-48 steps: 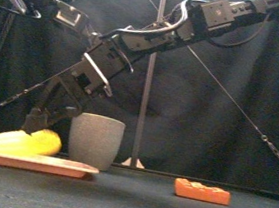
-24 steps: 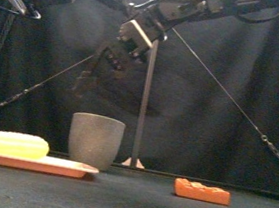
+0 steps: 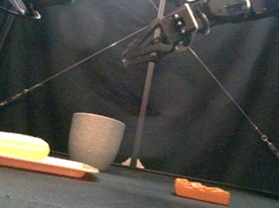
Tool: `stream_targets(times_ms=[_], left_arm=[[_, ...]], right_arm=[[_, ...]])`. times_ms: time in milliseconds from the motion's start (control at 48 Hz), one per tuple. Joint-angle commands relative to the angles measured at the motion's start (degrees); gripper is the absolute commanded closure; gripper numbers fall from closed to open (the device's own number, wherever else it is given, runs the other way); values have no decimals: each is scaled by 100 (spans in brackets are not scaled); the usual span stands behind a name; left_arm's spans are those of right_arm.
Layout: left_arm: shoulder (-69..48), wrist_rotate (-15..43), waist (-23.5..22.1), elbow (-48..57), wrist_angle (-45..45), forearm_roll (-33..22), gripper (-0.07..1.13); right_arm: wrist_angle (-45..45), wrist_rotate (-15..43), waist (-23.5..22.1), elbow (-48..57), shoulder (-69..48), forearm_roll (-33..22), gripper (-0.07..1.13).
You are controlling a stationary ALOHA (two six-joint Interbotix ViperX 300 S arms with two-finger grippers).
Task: Pick the corn then place it on the pink plate
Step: Drop corn on the pink plate and return to neutral
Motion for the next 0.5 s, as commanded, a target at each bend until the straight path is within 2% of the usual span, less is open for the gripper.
stream_targets(times_ms=[21, 250, 500], left_arm=[[9, 0, 9, -88, -26, 0, 106], [9, 0, 9, -97, -26, 0, 106], [-9, 0, 9, -114, -26, 9, 106]], right_arm=[[-580, -9, -53, 422, -773, 141, 6], [-914, 0, -26, 1336, -2188, 413, 6], [-993, 0, 9, 2479, -4157, 958, 6]])
